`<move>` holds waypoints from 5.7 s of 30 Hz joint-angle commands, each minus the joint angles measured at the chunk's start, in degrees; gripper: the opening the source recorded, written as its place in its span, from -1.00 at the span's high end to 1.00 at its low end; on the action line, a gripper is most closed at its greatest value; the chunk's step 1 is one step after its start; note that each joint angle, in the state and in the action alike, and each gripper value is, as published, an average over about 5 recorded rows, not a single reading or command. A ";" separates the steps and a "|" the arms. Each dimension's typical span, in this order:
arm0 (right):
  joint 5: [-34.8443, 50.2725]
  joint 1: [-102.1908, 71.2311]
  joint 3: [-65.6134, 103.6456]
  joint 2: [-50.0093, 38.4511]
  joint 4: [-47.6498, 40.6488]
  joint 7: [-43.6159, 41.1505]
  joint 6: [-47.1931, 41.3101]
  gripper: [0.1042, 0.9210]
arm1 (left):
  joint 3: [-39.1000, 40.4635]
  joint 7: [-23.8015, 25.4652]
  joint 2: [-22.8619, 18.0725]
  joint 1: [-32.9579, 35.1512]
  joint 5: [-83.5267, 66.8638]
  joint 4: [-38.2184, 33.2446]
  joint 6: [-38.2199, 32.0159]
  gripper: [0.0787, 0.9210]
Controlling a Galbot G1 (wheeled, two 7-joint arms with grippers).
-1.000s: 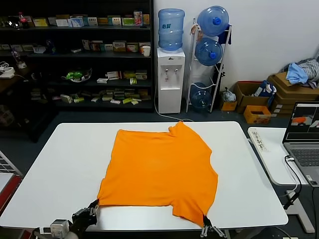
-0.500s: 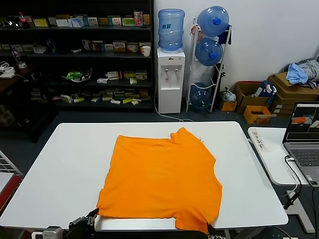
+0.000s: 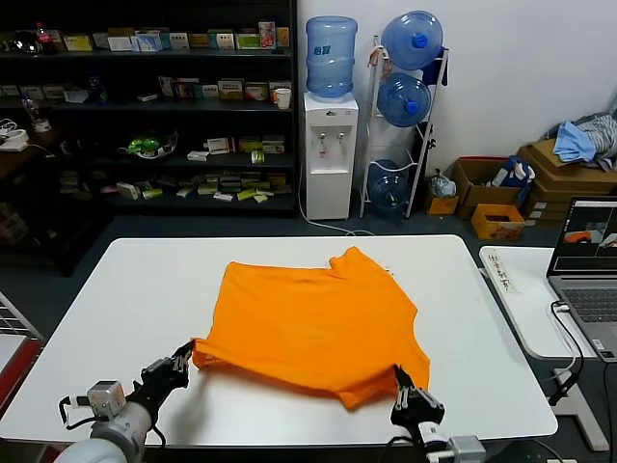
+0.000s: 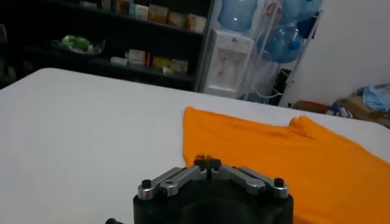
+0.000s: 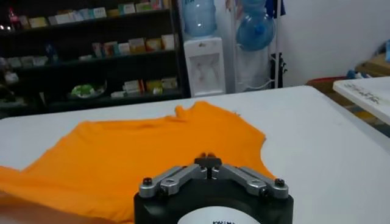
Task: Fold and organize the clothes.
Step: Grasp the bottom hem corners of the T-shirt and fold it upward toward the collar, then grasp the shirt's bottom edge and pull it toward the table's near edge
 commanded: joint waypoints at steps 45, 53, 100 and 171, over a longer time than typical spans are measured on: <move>-1.94 1.13 6.58 -7.36 -6.85 -7.09 0.27 -0.68 | 0.15 5.82 -3.00 6.17 7.20 5.11 -0.34 -0.75; 4.42 1.32 8.46 -5.21 -9.23 -7.56 -1.14 -0.76 | 0.92 10.44 -3.87 3.63 10.33 11.41 -5.21 -0.77; 10.88 9.46 4.44 -3.80 -13.25 -4.09 -10.53 -0.21 | 4.26 10.44 -4.52 -5.56 8.35 16.76 -3.84 -0.33; 15.82 -0.51 12.05 -18.92 8.28 3.00 -6.89 0.15 | -14.03 -0.17 10.16 13.50 -11.73 -9.01 7.29 0.19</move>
